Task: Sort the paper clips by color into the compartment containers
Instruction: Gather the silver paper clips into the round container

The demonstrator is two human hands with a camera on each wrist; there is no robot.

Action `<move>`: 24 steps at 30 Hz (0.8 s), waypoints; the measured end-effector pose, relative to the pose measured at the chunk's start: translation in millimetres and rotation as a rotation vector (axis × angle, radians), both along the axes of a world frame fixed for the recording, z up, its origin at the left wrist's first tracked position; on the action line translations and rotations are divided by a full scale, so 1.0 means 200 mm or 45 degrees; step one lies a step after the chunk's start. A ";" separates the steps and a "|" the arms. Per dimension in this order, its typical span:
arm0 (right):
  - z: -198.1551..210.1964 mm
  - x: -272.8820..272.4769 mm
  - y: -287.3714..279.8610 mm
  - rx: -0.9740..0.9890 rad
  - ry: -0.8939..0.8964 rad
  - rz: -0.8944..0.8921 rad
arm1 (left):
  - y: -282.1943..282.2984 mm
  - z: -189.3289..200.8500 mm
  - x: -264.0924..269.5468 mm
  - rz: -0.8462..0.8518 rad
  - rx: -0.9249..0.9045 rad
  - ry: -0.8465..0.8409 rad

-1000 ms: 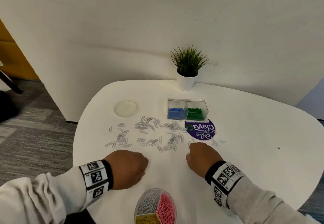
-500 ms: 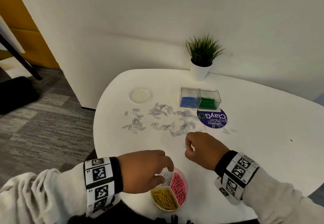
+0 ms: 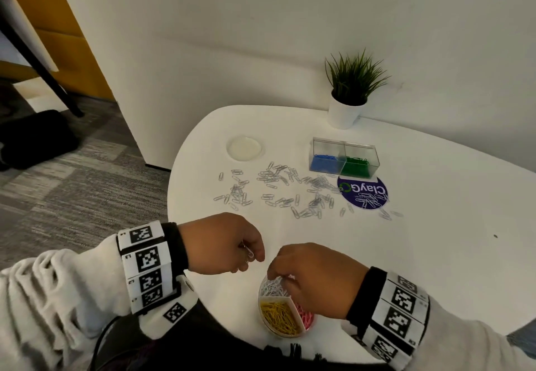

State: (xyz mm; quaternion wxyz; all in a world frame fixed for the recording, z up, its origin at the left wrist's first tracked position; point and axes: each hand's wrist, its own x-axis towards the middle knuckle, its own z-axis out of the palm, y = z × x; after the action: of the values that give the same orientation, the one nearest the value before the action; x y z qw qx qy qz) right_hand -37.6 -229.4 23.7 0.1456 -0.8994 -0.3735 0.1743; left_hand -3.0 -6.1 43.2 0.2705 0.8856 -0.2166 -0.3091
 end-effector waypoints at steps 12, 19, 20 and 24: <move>0.01 -0.02 -0.03 0.130 -0.047 -0.120 | -0.07 -0.01 -0.04 -0.079 -0.005 -0.266; -0.02 0.00 -0.04 0.072 -0.052 -0.069 | -0.08 -0.02 -0.05 -0.038 -0.045 -0.224; -0.02 0.00 -0.05 0.122 -0.039 -0.119 | -0.08 -0.02 -0.06 -0.017 -0.072 -0.211; 0.02 0.00 -0.08 0.511 0.064 -0.517 | -0.10 -0.06 -0.10 0.002 -0.184 -0.243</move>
State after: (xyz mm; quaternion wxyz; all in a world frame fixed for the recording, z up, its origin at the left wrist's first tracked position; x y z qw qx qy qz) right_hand -37.3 -244.8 27.0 0.3618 -0.9044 -0.2089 0.0864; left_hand -22.3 -26.4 30.5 0.3122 0.8893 -0.2625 -0.2070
